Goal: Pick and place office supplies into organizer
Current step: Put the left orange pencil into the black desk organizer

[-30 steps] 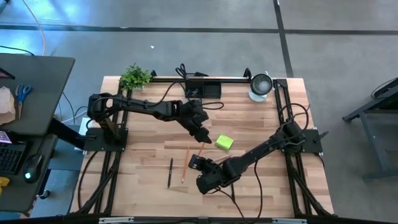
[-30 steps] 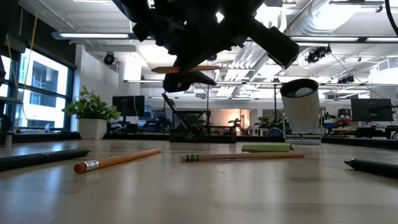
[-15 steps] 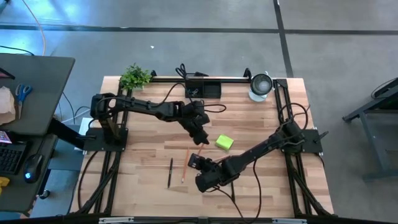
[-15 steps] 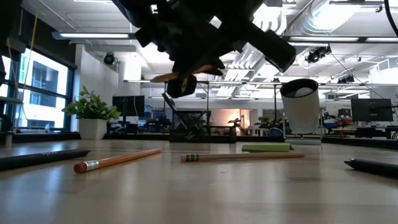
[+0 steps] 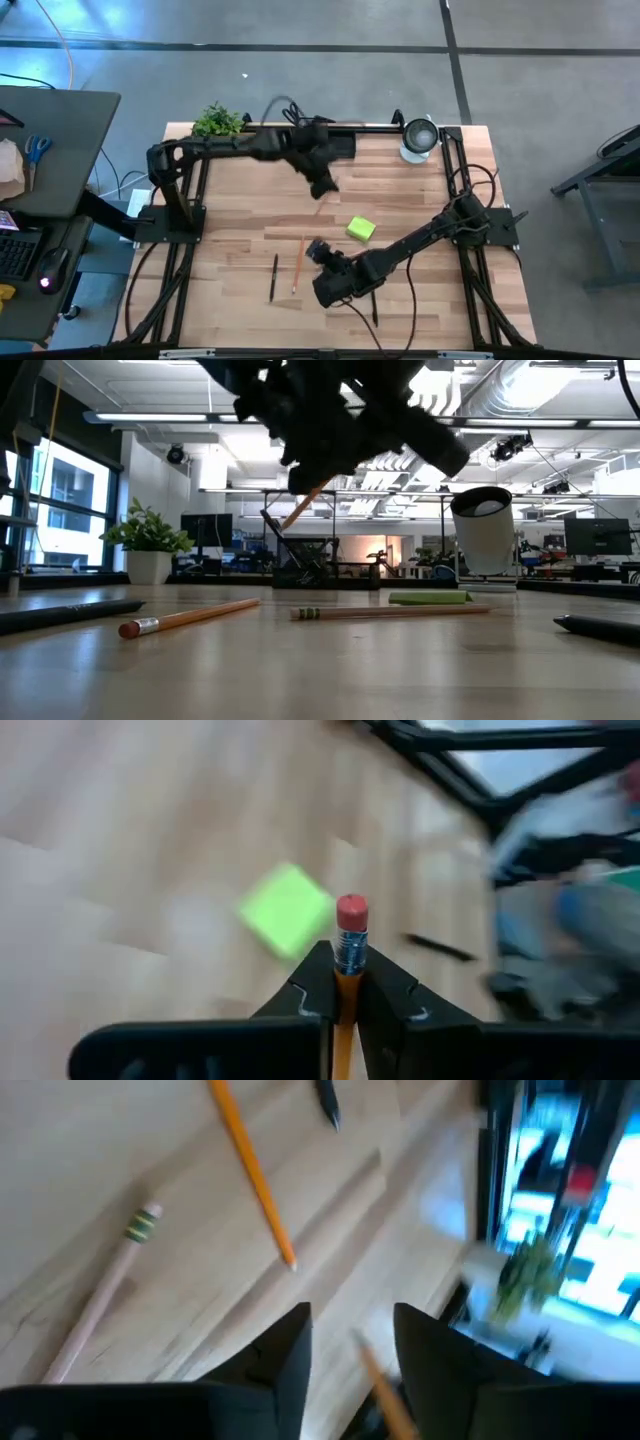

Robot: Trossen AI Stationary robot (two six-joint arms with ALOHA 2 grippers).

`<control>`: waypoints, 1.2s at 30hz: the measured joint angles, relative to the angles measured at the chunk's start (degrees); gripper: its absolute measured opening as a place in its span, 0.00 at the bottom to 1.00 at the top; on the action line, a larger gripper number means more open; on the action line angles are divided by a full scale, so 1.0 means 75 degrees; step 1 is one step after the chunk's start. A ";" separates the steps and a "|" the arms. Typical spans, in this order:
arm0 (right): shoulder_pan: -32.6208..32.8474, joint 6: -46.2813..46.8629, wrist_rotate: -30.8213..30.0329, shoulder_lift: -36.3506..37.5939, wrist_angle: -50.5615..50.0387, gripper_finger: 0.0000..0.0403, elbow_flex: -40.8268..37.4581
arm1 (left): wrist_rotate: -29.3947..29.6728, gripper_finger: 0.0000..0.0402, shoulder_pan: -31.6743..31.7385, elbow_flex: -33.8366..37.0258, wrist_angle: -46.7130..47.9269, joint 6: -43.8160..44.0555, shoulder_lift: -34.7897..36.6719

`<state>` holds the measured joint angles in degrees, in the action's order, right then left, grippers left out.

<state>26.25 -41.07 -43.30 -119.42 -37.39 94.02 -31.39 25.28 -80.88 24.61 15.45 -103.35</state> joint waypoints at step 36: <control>-0.2743 0.7013 0.1283 0.8075 0.2483 0.10 -0.7080 | -0.0361 0.01 0.2938 -0.0170 -0.1482 -0.3532 0.0495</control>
<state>5.67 11.53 -33.68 -58.86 -18.76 40.92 -34.10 47.32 -82.16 13.49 -11.04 -99.64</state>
